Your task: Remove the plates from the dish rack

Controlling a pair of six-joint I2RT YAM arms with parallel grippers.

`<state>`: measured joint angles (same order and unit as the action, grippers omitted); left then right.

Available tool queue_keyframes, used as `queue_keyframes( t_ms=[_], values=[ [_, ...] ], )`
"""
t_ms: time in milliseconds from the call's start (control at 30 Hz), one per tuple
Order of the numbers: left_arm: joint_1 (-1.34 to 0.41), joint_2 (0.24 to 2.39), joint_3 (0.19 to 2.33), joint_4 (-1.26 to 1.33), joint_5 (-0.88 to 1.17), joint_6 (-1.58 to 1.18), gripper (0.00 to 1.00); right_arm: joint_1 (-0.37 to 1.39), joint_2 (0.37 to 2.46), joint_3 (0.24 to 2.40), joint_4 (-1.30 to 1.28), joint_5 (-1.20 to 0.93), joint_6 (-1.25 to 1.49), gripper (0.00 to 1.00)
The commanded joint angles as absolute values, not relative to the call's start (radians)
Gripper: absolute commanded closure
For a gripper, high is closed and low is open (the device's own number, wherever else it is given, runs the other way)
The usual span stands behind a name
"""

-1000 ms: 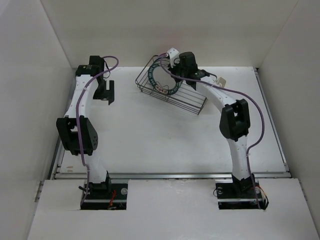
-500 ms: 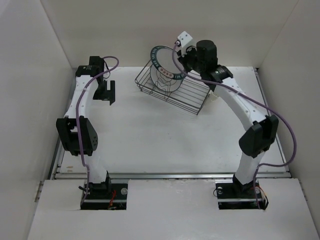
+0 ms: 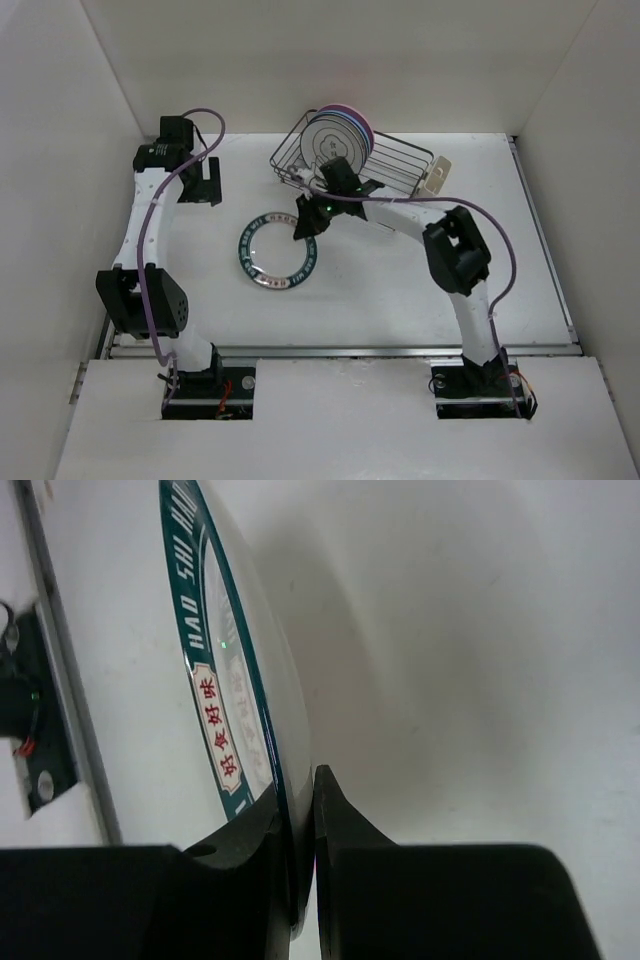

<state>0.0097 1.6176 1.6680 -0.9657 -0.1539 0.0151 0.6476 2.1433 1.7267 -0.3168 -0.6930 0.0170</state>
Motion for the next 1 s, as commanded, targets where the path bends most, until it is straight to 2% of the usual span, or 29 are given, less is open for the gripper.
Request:
queue_keyframes(
  t_ms=[0,133,233,267,333,367,433,733,967],
  values=[
    [0.023,1.560,1.626,-0.942,-0.169,0.002,0.02,0.680,2.154,1.793,-0.337,-0.841,0.084,1.00],
    [0.023,1.539,1.574,-0.930,-0.140,0.014,0.02,0.699,2.204,1.793,-0.337,-0.793,0.126,0.97],
    [0.023,1.529,1.537,-0.930,-0.101,0.014,0.02,0.719,2.232,1.804,-0.362,-0.737,0.135,0.86],
    [0.023,1.529,1.516,-0.930,-0.085,0.005,0.02,0.733,2.243,1.804,-0.362,-0.704,0.135,0.72],
    [0.023,1.516,1.493,-0.930,-0.033,0.005,0.02,0.742,2.243,1.804,-0.374,-0.704,0.135,0.55],
    [0.023,1.500,1.465,-0.930,-0.023,0.005,0.02,0.742,2.234,1.787,-0.374,-0.692,0.135,0.50],
    [0.023,1.479,1.442,-0.907,-0.012,0.005,0.02,0.742,2.192,1.755,-0.350,-0.683,0.135,0.27],
    [0.023,1.482,1.433,-0.896,-0.012,0.026,0.02,0.742,1.996,1.773,-0.376,-0.516,0.080,0.21],
    [0.023,1.531,1.433,-0.920,0.008,0.049,0.03,0.600,1.907,1.834,-0.387,-0.410,0.081,0.21]
  ],
)
